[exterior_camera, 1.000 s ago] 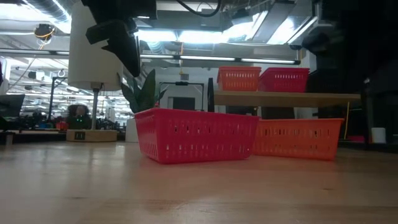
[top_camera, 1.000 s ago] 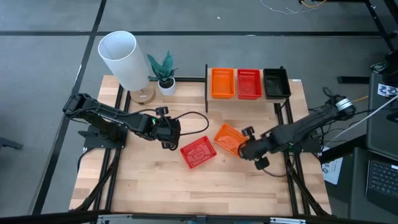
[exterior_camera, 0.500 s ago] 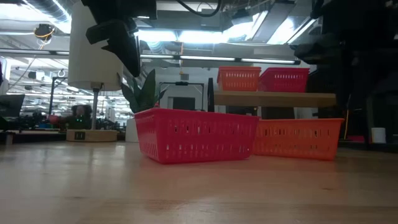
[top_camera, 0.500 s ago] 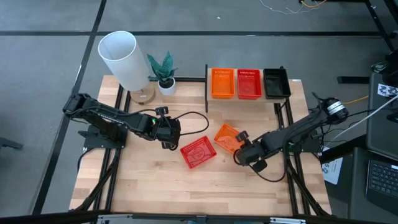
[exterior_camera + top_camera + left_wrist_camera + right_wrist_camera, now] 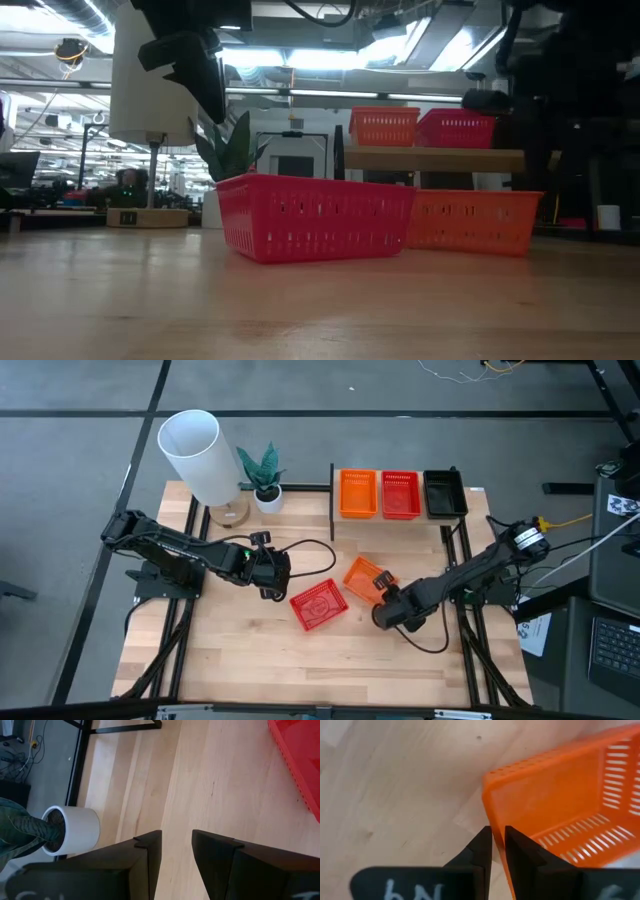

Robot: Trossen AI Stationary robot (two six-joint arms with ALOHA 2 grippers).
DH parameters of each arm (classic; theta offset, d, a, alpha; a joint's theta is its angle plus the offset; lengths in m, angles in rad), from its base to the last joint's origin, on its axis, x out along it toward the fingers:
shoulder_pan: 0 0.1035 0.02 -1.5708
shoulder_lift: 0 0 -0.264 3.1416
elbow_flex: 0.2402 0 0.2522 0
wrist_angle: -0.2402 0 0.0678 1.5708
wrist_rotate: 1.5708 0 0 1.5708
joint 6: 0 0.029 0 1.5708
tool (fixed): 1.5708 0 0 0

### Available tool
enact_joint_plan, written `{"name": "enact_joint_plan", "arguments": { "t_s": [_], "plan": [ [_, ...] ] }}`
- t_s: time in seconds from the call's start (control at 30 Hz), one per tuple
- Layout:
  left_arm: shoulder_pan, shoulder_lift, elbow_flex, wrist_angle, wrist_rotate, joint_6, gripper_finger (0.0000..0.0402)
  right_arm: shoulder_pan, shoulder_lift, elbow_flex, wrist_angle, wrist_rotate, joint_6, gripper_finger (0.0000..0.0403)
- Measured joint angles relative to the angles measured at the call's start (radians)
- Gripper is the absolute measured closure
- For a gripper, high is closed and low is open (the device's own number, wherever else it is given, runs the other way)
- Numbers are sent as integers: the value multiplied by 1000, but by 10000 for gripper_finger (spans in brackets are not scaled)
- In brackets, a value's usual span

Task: Stack baskets on shelf by color
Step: Stack the orange basket on top of the orange basket on the shelf

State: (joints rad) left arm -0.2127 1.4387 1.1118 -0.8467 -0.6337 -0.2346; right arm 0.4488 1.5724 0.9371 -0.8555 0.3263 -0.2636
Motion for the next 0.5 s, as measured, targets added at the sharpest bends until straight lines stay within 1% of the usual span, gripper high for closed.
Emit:
{"name": "enact_joint_plan", "arguments": {
  "t_s": [0.17,0.3,0.43,0.5],
  "plan": [
    [0,0,0,0,0,-1,301,-3,41,0,2,-5,-1,351],
    [-4,0,0,0,17,-1,301,-3,49,0,2,-5,49,354],
    [-13,0,0,0,21,-1,301,0,36,0,1,-10,82,390],
    [-20,0,0,0,22,-1,301,4,26,4,-1,-18,118,393]
  ]
}}
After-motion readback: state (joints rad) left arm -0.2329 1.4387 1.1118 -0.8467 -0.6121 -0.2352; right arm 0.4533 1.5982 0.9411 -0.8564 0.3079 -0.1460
